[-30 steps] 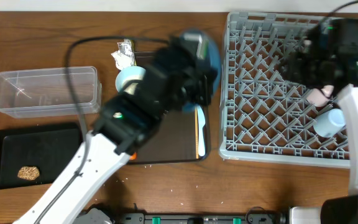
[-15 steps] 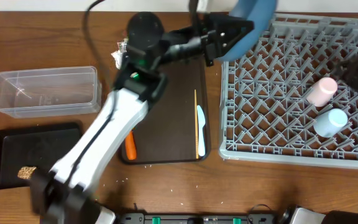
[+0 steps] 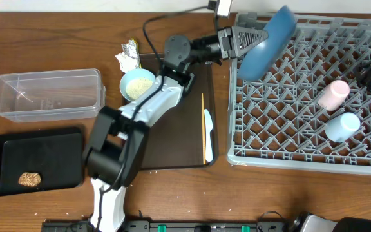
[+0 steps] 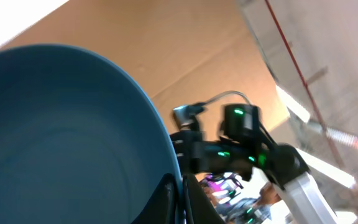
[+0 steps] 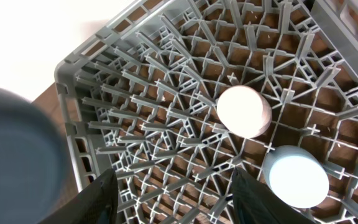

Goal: Sort waste into correct bins and load items into the dishwasher rack
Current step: 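Stand the blue plate upright in the rack with the left gripper, then release the plate and move the left gripper back over the rice bowl, then lower the right gripper onto the white knife on the dark tray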

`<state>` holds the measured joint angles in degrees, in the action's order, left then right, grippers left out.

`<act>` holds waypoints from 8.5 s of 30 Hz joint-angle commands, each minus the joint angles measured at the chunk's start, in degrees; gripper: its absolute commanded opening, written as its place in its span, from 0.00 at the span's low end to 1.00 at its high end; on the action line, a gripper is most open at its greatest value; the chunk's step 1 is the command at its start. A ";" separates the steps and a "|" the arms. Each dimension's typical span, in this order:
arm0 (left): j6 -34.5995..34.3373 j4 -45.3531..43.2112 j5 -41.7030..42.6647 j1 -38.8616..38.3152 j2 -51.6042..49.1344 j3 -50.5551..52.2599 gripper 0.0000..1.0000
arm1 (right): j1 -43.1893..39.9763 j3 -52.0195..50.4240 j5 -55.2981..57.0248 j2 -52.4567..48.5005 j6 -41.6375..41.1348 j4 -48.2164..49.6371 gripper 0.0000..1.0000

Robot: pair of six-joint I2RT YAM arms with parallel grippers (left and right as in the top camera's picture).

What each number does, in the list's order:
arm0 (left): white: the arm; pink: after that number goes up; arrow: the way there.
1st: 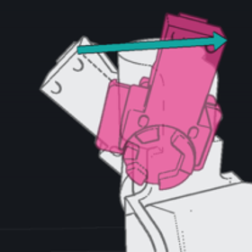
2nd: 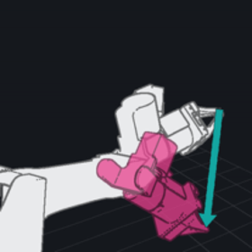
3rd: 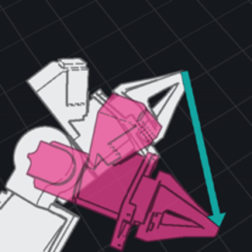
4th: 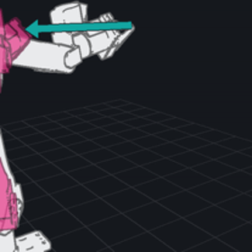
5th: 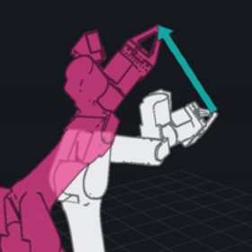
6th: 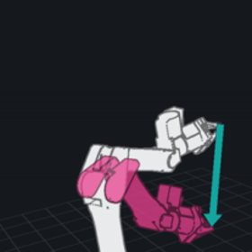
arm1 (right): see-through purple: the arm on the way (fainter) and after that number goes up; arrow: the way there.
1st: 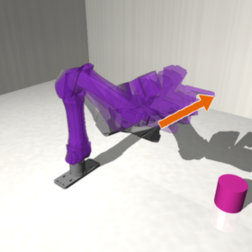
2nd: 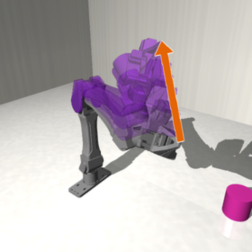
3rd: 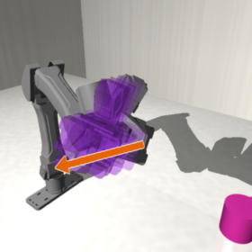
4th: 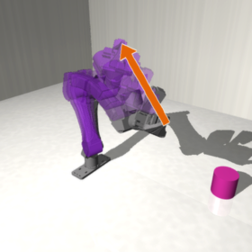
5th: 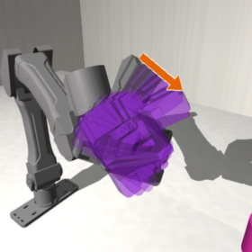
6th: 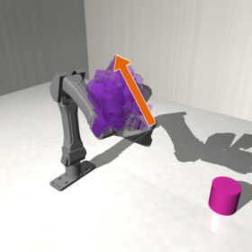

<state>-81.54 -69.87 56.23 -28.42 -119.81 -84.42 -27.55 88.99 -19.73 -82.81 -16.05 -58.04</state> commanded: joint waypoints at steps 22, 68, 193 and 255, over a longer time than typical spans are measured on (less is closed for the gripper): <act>-25.07 0.61 -19.98 -7.56 -7.28 -0.72 0.06 | -0.13 0.79 -0.63 0.79 3.32 -2.05 0.54; -29.18 -0.48 -26.86 -11.54 -11.58 -0.57 0.06 | -0.13 0.79 -0.66 0.79 4.15 -3.91 0.56; 72.85 133.41 -50.10 18.23 27.65 1.55 0.98 | 59.65 0.07 -1.29 -27.71 -1.25 3.82 0.29; 72.91 130.57 -51.32 20.17 27.76 1.53 0.98 | 67.60 0.09 20.90 -42.80 -26.75 3.85 0.01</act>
<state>-9.13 60.25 5.61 -8.62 -91.74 -83.05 40.21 89.14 -1.65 -123.28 -42.83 -54.15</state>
